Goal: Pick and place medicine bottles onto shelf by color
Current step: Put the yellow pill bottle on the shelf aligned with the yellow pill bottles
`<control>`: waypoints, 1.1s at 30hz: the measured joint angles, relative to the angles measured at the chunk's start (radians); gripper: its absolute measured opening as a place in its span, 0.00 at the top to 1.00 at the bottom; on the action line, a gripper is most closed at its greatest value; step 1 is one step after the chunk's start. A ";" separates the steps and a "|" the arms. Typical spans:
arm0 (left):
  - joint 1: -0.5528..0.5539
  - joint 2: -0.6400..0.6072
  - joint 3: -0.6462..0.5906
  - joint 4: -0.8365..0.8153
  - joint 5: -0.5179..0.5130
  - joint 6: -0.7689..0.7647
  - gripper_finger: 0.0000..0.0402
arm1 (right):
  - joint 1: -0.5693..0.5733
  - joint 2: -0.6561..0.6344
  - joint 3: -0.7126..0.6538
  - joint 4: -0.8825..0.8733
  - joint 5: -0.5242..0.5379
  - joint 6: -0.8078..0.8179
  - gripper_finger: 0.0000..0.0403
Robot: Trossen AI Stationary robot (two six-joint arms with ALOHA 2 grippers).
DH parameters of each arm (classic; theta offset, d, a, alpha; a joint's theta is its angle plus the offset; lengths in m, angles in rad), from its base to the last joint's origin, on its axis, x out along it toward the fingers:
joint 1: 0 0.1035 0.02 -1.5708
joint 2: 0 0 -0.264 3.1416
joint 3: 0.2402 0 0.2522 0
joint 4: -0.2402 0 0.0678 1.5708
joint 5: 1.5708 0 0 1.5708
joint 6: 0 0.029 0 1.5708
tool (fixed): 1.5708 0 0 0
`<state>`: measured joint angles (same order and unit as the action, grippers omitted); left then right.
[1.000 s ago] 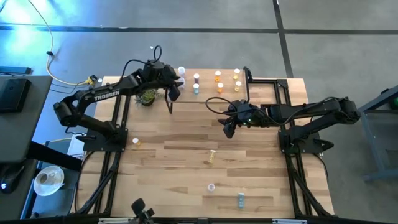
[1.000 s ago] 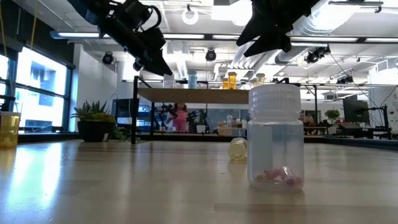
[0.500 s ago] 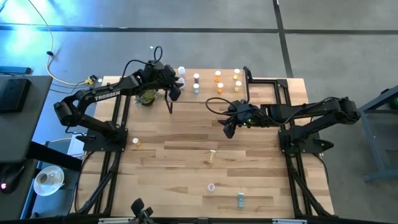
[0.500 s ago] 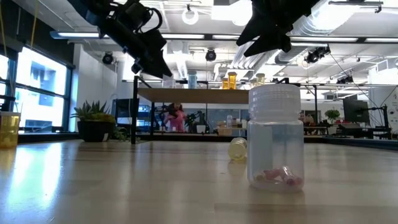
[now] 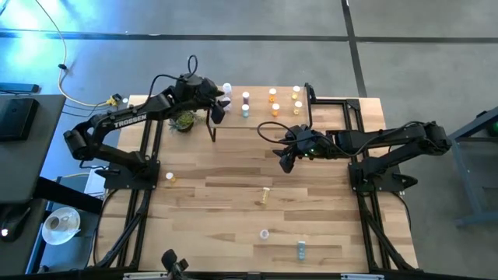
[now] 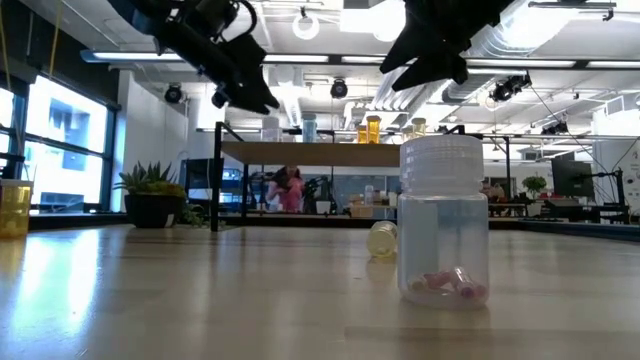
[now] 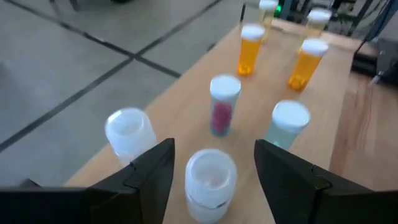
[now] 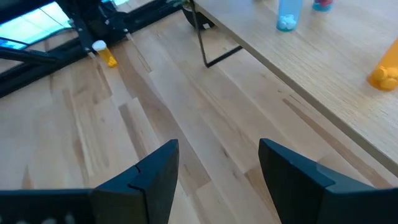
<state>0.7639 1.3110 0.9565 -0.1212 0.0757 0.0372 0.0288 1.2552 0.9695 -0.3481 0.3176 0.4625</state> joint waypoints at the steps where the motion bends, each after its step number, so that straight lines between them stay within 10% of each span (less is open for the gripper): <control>1: 0.000 -0.016 0.000 -0.003 0.000 0.000 0.47 | 0.000 0.000 0.000 0.009 -0.005 0.000 0.47; 20: -0.126 -0.362 -0.039 -0.209 0.055 0.013 0.47 | 0.063 0.005 0.164 0.026 -0.019 -0.099 0.47; 33: -0.339 -0.441 -0.328 0.017 0.069 -0.129 0.47 | 0.137 0.114 0.190 -0.111 -0.067 0.295 0.47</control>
<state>0.4251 0.8703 0.6283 -0.1041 0.1445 -0.0922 0.1659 1.3692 1.1599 -0.4593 0.2504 0.7576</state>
